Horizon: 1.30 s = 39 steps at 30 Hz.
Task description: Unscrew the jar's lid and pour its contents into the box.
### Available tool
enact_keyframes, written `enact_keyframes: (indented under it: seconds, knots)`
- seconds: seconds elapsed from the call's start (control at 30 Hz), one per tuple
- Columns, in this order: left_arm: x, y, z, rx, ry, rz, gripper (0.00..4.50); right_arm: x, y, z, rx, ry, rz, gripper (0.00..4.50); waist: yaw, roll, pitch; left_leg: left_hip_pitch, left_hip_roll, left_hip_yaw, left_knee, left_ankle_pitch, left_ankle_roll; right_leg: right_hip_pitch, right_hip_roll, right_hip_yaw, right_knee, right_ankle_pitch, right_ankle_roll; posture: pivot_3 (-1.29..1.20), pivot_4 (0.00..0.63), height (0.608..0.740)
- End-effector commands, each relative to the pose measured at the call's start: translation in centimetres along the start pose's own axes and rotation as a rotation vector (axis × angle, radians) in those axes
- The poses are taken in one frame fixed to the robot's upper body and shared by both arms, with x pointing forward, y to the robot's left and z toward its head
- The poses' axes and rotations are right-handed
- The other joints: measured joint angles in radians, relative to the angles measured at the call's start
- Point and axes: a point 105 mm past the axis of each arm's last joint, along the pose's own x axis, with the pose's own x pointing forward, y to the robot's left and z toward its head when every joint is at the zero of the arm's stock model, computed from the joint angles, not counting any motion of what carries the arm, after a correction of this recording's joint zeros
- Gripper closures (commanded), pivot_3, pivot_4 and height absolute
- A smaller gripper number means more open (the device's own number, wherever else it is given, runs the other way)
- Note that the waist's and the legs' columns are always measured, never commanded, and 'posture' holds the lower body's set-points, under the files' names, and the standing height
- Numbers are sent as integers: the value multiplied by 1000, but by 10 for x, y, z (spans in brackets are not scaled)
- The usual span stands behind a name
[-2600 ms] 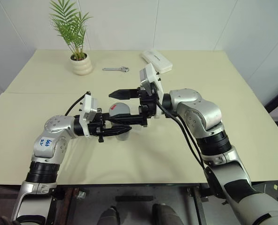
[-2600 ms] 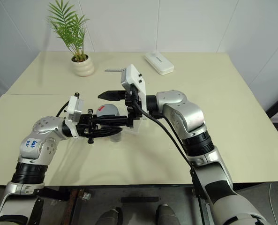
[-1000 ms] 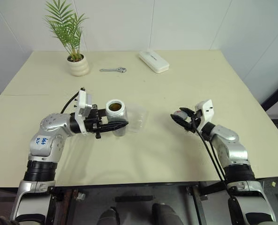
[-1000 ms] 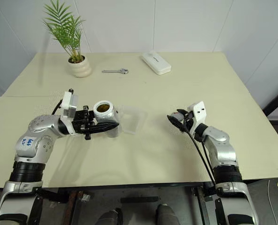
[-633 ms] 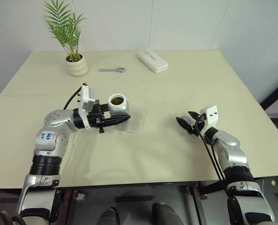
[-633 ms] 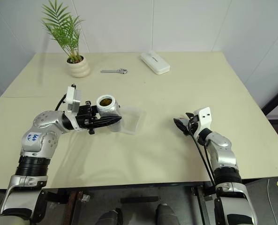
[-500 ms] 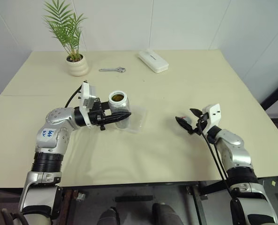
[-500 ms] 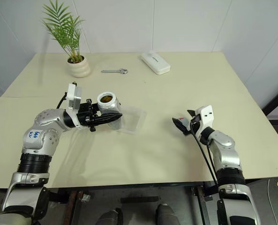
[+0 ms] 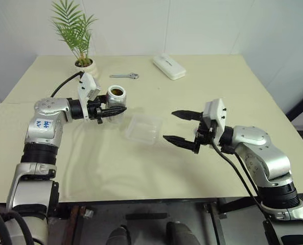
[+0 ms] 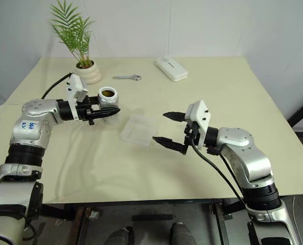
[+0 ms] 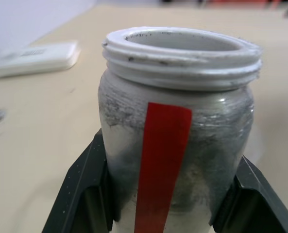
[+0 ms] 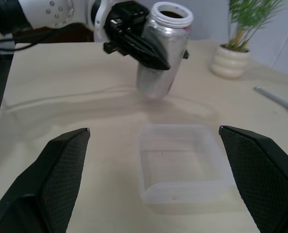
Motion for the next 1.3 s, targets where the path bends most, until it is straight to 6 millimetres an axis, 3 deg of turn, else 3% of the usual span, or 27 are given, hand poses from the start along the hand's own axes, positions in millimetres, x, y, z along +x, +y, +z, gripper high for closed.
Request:
enact_keyframes:
  seconds: [0.03,0.23,0.43,0.57,0.67,0.8,0.9,1.07,1.2,1.3]
  knots:
    - [1,13,5,115,45,55,2573,2,0,4,-10,-7,-14,19,7,0,0,0,0,0,0,0,0,0,0,0,0,0,0,0,150,740]
    - [14,20,2,203,104,123,2573,3,-5,1,4,-10,-53,19,8,0,0,-2,0,1,0,-2,1,-1,0,0,-1,0,0,0,150,740]
    - [39,16,11,504,140,196,2573,-1,-13,-4,36,-18,-110,19,6,0,0,-1,0,1,1,-2,1,-1,0,0,-1,0,0,0,150,740]
    - [46,21,27,933,180,322,2573,-2,-15,-3,49,-30,-134,19,1,-1,0,-1,0,1,3,-2,1,-1,0,1,0,0,1,0,150,740]
    - [56,6,45,1504,167,369,2573,-2,-16,-4,61,-39,-151,19,1,-1,0,-1,0,2,3,-3,1,-1,0,2,0,1,1,0,150,740]
    - [66,-6,40,1930,114,400,2573,-1,-17,-3,75,-57,-169,19,9,-1,0,-1,0,3,4,-4,2,-1,0,3,0,1,2,0,150,740]
    - [72,-9,30,2054,92,393,2573,0,-19,0,86,-76,-180,19,12,-1,0,-1,0,4,6,-6,3,-1,0,4,0,1,2,0,150,740]
    - [80,-14,42,2223,10,468,2573,1,-19,1,96,-88,-188,19,21,-1,0,-3,0,5,5,-6,3,-2,0,4,1,1,2,0,150,740]
    - [86,-11,42,2238,44,428,2573,1,-19,2,114,-108,-195,19,29,-1,0,-6,0,5,6,-6,3,-6,0,4,1,1,3,0,150,740]
    - [87,-20,53,2265,-47,470,2573,1,-19,2,119,-114,-198,19,30,-1,0,-7,0,6,6,-6,3,-8,0,4,1,1,3,0,150,740]
